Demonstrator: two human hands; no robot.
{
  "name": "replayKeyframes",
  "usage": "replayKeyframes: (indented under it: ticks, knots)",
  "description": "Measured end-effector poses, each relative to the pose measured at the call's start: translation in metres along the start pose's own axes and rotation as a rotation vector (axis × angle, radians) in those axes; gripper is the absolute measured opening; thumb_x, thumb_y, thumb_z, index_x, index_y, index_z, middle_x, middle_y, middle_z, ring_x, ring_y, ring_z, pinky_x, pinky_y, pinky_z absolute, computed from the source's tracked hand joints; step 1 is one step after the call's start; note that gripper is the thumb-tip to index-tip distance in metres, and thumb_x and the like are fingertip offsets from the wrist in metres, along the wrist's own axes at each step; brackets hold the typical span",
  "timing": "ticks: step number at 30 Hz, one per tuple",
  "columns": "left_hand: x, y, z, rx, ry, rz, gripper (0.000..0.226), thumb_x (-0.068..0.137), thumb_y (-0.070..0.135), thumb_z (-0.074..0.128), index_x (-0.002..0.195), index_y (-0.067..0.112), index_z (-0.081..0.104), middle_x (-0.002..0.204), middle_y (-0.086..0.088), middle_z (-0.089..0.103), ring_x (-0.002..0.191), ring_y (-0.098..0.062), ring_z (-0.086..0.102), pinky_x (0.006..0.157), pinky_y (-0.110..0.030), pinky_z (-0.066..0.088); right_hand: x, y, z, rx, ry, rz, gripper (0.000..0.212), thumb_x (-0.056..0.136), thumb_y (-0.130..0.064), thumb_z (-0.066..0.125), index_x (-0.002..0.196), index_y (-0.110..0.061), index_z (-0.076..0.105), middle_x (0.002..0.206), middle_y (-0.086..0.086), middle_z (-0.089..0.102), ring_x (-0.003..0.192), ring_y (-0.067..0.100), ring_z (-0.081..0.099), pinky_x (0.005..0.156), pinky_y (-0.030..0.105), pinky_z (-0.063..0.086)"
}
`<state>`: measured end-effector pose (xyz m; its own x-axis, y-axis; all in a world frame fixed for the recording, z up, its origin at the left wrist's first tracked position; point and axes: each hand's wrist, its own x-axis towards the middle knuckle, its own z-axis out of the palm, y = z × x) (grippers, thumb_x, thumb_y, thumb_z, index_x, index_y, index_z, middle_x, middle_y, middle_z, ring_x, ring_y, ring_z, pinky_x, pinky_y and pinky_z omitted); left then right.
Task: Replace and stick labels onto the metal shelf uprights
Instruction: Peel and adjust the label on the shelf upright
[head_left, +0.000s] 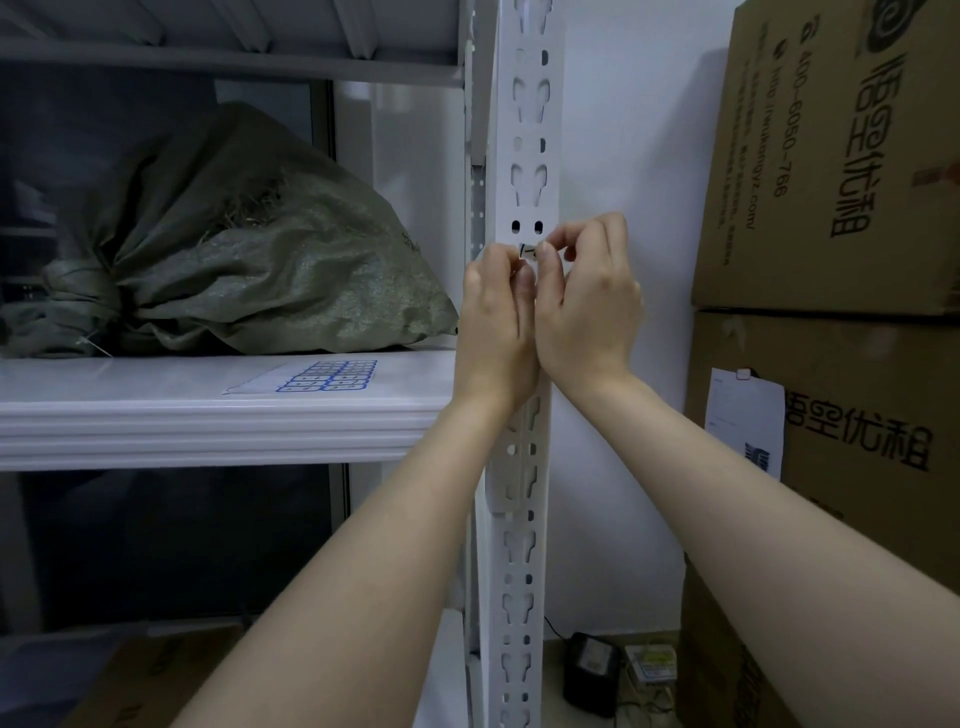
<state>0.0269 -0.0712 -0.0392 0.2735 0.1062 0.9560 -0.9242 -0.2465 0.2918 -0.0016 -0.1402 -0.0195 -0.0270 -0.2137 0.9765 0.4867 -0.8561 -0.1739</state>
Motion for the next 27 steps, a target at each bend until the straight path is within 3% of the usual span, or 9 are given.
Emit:
replayKeyframes:
  ticks: [3,6,8,11,14,18,22,27]
  knots:
    - [0.001,0.002,-0.002,-0.04,0.036,-0.009,0.011,0.1,0.022,0.048,0.09,0.018,0.05,0.083,0.001,0.057,0.08,-0.017,0.052,0.066,-0.019,0.037,-0.002,-0.001,-0.003,0.07,-0.04,0.048,0.015,0.094,-0.019,0.049,0.09,-0.007,0.057,0.097,0.005,0.055,0.066,0.012,0.051,0.056,0.03,0.043]
    - [0.003,0.005,-0.009,-0.11,0.053,-0.065,0.009,0.094,0.019,0.058,0.085,0.02,0.056,0.077,0.007,0.061,0.072,-0.011,0.056,0.066,-0.025,0.043,-0.003,0.0,-0.009,0.108,-0.067,0.08,0.016,0.093,-0.021,0.049,0.089,-0.007,0.057,0.097,0.005,0.054,0.069,0.011,0.05,0.059,0.033,0.045]
    - [0.006,0.009,-0.014,-0.189,0.047,-0.158,0.012,0.088,0.017,0.066,0.078,0.023,0.062,0.073,0.01,0.063,0.069,-0.008,0.057,0.068,-0.027,0.047,-0.002,0.001,-0.013,0.136,-0.086,0.096,0.017,0.092,-0.024,0.051,0.089,-0.008,0.056,0.096,0.005,0.054,0.071,0.011,0.05,0.06,0.035,0.045]
    - [0.013,0.023,-0.021,-0.377,0.107,-0.376,0.014,0.082,0.011,0.074,0.074,0.022,0.071,0.076,0.0,0.071,0.076,-0.013,0.065,0.08,-0.036,0.056,0.001,0.0,-0.015,0.17,-0.111,0.127,0.017,0.09,-0.027,0.054,0.088,-0.01,0.056,0.095,0.003,0.053,0.07,0.011,0.05,0.06,0.037,0.046]
    - [0.018,0.042,-0.026,-0.573,0.164,-0.529,0.003,0.081,0.01,0.076,0.083,0.009,0.074,0.074,0.0,0.072,0.075,-0.009,0.068,0.083,-0.033,0.058,0.004,-0.005,-0.016,0.215,-0.109,0.158,0.017,0.091,-0.027,0.056,0.086,-0.011,0.056,0.093,0.002,0.053,0.061,0.007,0.046,0.06,0.037,0.047]
    - [0.023,0.053,-0.034,-0.689,0.124,-0.623,0.014,0.081,0.012,0.076,0.093,0.003,0.074,0.078,0.002,0.074,0.079,-0.005,0.07,0.083,-0.022,0.057,0.009,-0.018,-0.016,0.259,-0.126,0.181,0.017,0.092,-0.027,0.056,0.085,-0.011,0.057,0.09,-0.003,0.05,0.061,-0.001,0.045,0.065,0.036,0.047]
    - [0.021,0.055,-0.041,-0.661,0.09,-0.625,0.022,0.083,0.015,0.075,0.101,0.003,0.073,0.08,0.008,0.073,0.071,0.011,0.066,0.068,-0.006,0.051,0.015,-0.028,-0.018,0.305,-0.133,0.213,0.012,0.092,-0.023,0.056,0.082,-0.018,0.052,0.09,-0.005,0.05,0.068,-0.002,0.045,0.066,0.027,0.043]
    - [0.019,0.061,-0.047,-0.656,0.058,-0.607,0.015,0.087,0.017,0.071,0.099,0.008,0.073,0.07,0.018,0.073,0.073,0.015,0.065,0.073,-0.006,0.05,0.018,-0.04,-0.022,0.348,-0.163,0.228,0.011,0.093,-0.02,0.055,0.083,-0.017,0.052,0.09,-0.003,0.051,0.068,0.0,0.046,0.065,0.021,0.042]
